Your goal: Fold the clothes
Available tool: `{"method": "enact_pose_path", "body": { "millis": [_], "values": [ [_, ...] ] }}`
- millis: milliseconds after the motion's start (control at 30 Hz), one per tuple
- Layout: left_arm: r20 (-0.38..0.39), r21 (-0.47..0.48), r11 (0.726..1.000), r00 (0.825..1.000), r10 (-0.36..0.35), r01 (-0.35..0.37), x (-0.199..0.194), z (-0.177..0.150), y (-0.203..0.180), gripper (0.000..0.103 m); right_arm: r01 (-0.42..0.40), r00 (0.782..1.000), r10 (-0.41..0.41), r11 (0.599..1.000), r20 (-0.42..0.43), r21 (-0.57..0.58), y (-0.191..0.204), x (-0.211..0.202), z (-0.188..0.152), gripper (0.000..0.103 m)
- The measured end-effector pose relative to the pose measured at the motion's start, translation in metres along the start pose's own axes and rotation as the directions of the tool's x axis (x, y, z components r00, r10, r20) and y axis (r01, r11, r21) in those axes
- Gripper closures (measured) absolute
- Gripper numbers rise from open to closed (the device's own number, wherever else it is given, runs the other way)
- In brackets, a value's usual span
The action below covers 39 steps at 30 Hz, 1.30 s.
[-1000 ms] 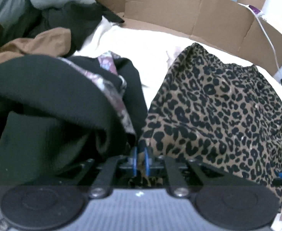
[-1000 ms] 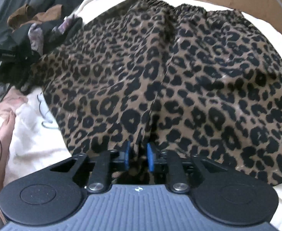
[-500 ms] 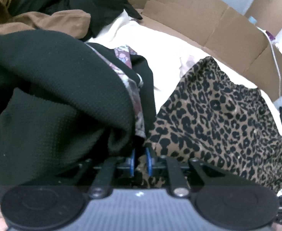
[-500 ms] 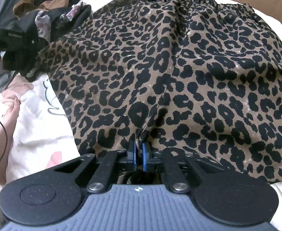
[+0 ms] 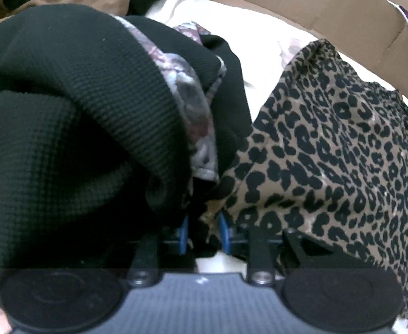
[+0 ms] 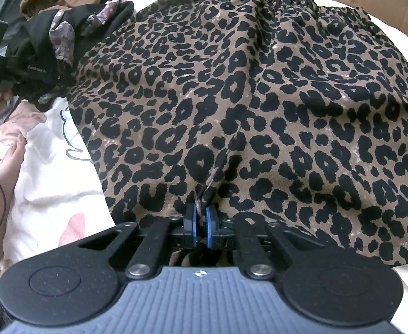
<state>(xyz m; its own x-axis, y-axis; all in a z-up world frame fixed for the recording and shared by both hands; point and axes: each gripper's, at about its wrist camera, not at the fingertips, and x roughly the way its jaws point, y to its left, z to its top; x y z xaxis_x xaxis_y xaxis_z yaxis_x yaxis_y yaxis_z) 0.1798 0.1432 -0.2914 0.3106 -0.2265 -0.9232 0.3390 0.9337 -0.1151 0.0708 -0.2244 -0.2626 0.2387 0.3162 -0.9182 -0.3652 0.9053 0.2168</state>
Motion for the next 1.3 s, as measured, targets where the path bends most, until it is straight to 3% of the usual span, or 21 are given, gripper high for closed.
{"method": "enact_pose_path", "body": {
  "millis": [400,800,967,1100,1300],
  "values": [
    [0.027,-0.125,0.988,0.995,-0.092,0.095,-0.003,-0.002,0.021,0.082,0.007,1.0,-0.007,1.0,-0.01,0.021,-0.001,-0.002,-0.004,0.096],
    [-0.007,-0.084,0.99,0.993,-0.115,0.114,0.005,-0.008,0.019,0.084,0.02,1.0,-0.02,0.999,-0.002,0.043,-0.002,-0.002,-0.004,0.095],
    [-0.036,-0.081,0.989,0.991,-0.125,0.122,0.001,-0.005,0.017,0.096,-0.003,1.0,0.004,0.992,-0.008,0.129,-0.01,-0.005,-0.002,0.073],
    [-0.023,-0.102,0.985,0.99,-0.14,0.137,-0.013,-0.003,0.017,0.097,-0.014,1.0,0.015,0.982,-0.004,0.188,-0.015,-0.012,0.002,0.06],
    [0.005,-0.077,0.979,0.982,-0.191,0.191,-0.037,0.001,0.009,0.098,0.005,1.0,-0.009,0.984,0.024,0.178,-0.013,-0.023,0.007,0.057]
  ]
}}
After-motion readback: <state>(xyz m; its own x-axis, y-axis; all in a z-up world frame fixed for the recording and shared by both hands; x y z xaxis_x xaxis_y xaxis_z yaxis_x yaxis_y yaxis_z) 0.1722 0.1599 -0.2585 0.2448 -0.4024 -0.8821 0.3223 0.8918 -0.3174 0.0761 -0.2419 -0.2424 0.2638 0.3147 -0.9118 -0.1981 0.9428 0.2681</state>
